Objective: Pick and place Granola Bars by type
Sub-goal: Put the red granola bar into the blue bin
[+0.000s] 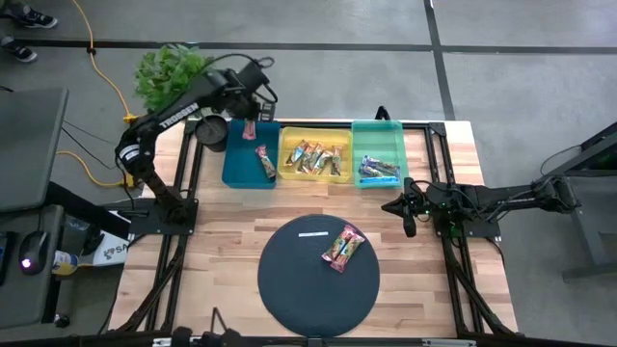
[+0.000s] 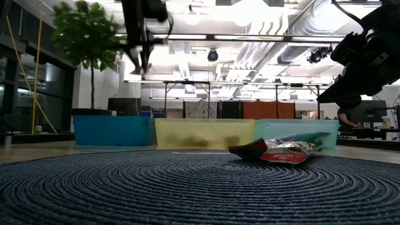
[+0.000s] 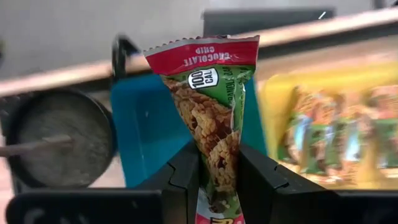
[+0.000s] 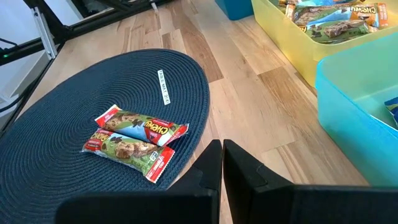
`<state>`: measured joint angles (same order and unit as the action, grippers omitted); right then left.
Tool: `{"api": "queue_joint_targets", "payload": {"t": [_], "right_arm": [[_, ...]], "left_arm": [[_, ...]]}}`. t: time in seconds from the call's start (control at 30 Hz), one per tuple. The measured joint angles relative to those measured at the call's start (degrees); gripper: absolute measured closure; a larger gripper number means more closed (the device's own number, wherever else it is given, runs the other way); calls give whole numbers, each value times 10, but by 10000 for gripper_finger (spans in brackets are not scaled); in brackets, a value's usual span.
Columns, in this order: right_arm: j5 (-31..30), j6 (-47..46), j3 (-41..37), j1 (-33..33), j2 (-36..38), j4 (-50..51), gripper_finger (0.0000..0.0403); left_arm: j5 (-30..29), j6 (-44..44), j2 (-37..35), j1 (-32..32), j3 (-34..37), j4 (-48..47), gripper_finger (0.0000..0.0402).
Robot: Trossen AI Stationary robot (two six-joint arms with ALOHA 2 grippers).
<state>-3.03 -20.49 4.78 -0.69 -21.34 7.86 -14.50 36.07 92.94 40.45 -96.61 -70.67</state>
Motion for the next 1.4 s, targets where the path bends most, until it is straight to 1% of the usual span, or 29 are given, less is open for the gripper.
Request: {"api": "queue_joint_targets", "payload": {"t": [0.13, 0.23, 0.4, 0.53, 0.7, 0.8, 0.97, 1.2, 1.4], "right_arm": [[0, 0, 0, 0, 0, 0, 402], [0, 0, 0, 0, 0, 0, 402], [0, 0, 0, 0, 0, 0, 402], [0, 0, 0, 0, 0, 0, 402], [0, 0, 0, 0, 0, 0, 402], [0, 0, 0, 0, 0, 0, 402], [0, 0, 0, 0, 0, 0, 402], [0, 0, 0, 0, 0, 0, 402], [0, 0, 0, 0, 0, 0, 402]], "left_arm": [[21, 5, 1, 2, 88, 61, 319], [32, 14, 1, 0, 142, 88, 319], [78, 21, 1, 0, 210, 139, 319], [80, 33, 1, -7, 249, 156, 319], [88, 36, 0, -14, 277, 174, 319], [90, 54, 0, -20, 296, 190, 319], [110, 67, 0, -19, 324, 215, 319], [113, 69, 0, -20, 336, 214, 319], [129, 63, 0, -20, 338, 227, 313]]}}
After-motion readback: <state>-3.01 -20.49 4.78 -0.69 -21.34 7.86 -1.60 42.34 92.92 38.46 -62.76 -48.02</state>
